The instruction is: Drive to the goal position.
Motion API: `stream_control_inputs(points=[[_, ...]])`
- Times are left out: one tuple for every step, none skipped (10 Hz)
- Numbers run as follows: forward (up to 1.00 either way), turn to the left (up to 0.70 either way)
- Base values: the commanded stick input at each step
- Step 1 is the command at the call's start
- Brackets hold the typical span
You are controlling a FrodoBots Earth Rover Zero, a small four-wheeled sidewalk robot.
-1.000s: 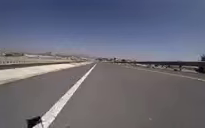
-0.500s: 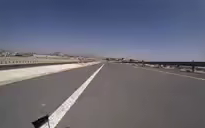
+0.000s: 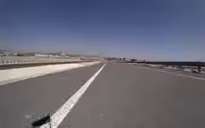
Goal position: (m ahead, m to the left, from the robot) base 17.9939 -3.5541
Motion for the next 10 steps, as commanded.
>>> stream_control_inputs(points=[[0.70,-0.06],[0.70,0.00],[0.70,0.00],[0.70,0.00],[0.70,0.00],[0.70,0.00],[0.70,0.00],[0.70,0.00],[0.70,0.00],[0.70,0.00]])
